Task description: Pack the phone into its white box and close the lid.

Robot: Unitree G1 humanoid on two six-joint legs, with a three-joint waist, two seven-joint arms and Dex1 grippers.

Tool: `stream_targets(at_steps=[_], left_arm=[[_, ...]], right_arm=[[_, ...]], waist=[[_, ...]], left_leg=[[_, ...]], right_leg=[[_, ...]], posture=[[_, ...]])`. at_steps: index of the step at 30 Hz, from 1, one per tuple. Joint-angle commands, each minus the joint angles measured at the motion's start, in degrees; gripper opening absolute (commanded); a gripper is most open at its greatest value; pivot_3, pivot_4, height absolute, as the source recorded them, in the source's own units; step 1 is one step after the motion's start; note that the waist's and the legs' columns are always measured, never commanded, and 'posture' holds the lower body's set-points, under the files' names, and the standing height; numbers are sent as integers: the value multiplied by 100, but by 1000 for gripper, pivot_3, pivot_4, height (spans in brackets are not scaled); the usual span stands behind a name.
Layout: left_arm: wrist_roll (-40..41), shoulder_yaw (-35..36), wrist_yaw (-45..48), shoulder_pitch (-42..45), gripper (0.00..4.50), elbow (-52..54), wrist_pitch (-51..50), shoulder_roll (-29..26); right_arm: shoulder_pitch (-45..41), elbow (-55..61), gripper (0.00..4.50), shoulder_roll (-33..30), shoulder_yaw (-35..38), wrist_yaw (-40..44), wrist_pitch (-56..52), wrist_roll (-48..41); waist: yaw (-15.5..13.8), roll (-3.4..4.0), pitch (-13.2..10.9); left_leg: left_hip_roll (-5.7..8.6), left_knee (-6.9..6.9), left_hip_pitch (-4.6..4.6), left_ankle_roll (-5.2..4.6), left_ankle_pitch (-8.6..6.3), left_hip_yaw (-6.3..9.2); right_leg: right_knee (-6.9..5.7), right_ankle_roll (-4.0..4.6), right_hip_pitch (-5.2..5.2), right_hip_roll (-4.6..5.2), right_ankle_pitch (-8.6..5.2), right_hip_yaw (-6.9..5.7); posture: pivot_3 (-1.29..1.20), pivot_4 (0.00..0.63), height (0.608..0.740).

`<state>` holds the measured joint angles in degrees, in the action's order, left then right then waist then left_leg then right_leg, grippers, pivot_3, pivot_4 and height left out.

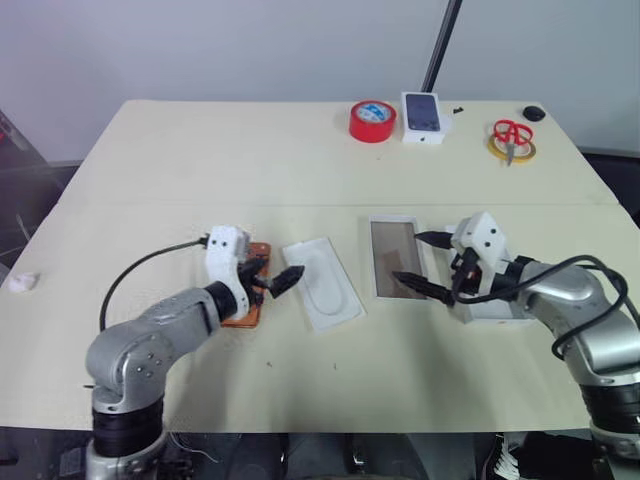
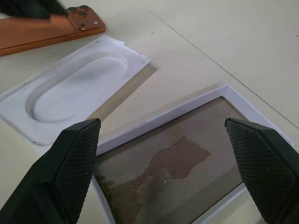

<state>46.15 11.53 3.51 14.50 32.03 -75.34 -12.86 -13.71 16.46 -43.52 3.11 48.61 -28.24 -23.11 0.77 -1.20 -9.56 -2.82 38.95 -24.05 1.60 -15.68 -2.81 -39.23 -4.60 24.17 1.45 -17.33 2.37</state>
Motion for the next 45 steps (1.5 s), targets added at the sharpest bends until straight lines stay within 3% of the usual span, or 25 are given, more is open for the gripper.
stream_targets(at_steps=[1, 5, 12, 15, 22, 31, 34, 41, 45], left_arm=[[222, 447, -623, 179, 4500, 224, -1140, 718], [179, 815, -1090, 291, 4500, 134, -1716, 1554], [517, 989, -1543, 452, 4500, -322, -1716, 2018], [752, 1133, -1730, 579, 3667, -548, -1716, 2257], [1094, 1434, -2099, 835, 117, -889, -1716, 2309], [1397, 2029, -2327, 1296, 47, -989, -1716, 2179], [1539, 2118, -2420, 1387, 0, -997, -1716, 2125], [1974, 2347, -2736, 1496, 0, -1001, -1716, 2068], [2386, 2718, -2963, 1709, 0, -1106, -1716, 1915]], right_arm=[[-62, 151, 4443, 11, 57, 30, 90, -14], [27, 215, 4443, -21, 42, 90, 49, -33], [74, 363, 4443, -130, -48, 251, -33, -29], [113, 487, 4500, -323, -222, 471, -45, 61], [203, 508, 4500, -778, -616, 830, 159, 496], [-172, -171, 4500, -844, -1310, 1071, 651, 1384], [-264, -419, 3628, -766, -1505, 1151, 822, 1596], [-198, -290, 30, -701, -1565, 1275, 983, 1625], [10, 329, 30, -665, -1644, 1300, 764, 1518]], waist=[[-5, -1, 0], [-14, -1, 0], [-30, -1, 0], [-40, -1, 0], [-16, -4, -2], [-11, -6, -3], [-20, -7, -4], [-15, -7, -4], [-20, -8, -4]], left_leg=[[0, 1, -1, 0, 0, 0], [9, 7, -2, 0, 0, 2], [13, 6, 30, 0, 0, 5], [19, 4, 69, -19, -13, 8], [19, 4, 67, -20, -13, 11], [18, 4, 67, -19, -13, 11], [20, 4, 66, -19, -13, 10], [18, 3, 67, -18, -13, 10], [18, 4, 66, -18, -13, 12]], right_leg=[[0, 0, 0, 0, 0, 0], [1, -1, -5, 0, -1, -2], [12, -4, -43, 1, -3, -3], [25, -14, -89, 5, -12, -5], [24, -15, -86, 3, -12, -4], [23, -15, -84, 1, -12, -4], [24, -15, -84, 5, -12, -4], [24, -15, -84, 5, -12, -4], [24, -15, -84, 5, -12, -5]], posture=[[0, 150, 725], [0, 150, 725], [0, 150, 725], [0, 150, 725], [0, 150, 725], [0, 150, 725], [0, 150, 725], [0, 150, 725], [0, 150, 725]])
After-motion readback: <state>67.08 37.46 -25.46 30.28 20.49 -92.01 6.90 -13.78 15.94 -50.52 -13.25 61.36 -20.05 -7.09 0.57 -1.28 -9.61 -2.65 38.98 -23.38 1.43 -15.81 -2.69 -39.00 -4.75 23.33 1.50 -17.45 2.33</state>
